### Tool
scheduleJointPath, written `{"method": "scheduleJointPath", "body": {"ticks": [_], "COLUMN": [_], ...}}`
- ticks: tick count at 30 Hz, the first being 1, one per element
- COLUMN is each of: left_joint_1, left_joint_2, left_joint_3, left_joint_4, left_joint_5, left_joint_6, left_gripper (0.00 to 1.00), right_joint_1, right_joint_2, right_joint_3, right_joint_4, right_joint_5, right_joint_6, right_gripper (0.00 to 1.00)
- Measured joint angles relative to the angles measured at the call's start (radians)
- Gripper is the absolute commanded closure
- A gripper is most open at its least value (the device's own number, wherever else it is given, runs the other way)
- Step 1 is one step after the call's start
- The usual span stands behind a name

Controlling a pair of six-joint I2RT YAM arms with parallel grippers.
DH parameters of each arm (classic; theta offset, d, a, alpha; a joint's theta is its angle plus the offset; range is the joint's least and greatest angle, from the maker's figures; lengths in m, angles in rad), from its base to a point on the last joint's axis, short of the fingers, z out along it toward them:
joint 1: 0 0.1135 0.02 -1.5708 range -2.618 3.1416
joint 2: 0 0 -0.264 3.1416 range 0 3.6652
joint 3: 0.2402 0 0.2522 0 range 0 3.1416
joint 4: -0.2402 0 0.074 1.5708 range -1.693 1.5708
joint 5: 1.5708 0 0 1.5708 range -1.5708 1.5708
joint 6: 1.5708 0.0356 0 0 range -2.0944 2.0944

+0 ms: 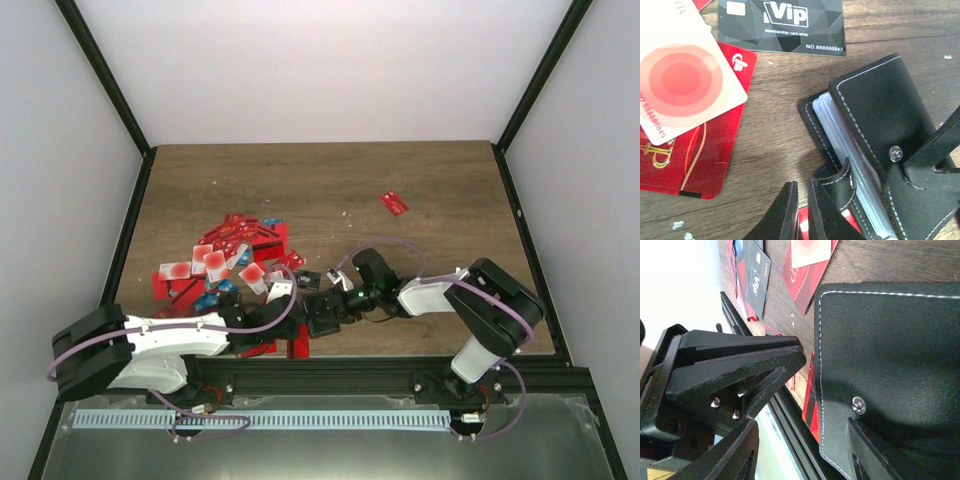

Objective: Put the credit cards into the card holder

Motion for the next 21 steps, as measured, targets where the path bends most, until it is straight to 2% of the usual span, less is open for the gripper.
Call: {"method": "scheduleJointPath", "body": {"ticks": [3, 9, 15, 21], "left_joint_1": [0.0, 0.0, 0.0, -0.014], "left_joint_2": [-0.017, -0.127, -0.154, -0.108], "left_joint_3": [-0.016, -0.05, -0.056, -0.072], "left_joint_4": [-0.006, 0.002, 0.0, -0.001], "left_joint_5": [-0.003, 0.024, 0.041, 0.06], "left_joint_6": [0.0, 0.023, 0.024, 0.018], "left_gripper": [0.87, 0.64, 0.61, 0.55], "right_joint_1": [0.002, 0.002, 0.002, 0.004], "right_joint_2": [0.001, 0.002, 0.043, 0.045], "right_joint_3": [0.002, 0.005, 0.023, 0.024], "right_joint_4": [0.001, -0.002, 0.006, 0.008], "right_joint_5": [0.001, 0.024, 0.029, 0.032], "right_joint_6": [-0.002, -0.022, -0.05, -0.061], "right_gripper": [0.5, 0.5, 0.5, 0.5]}}
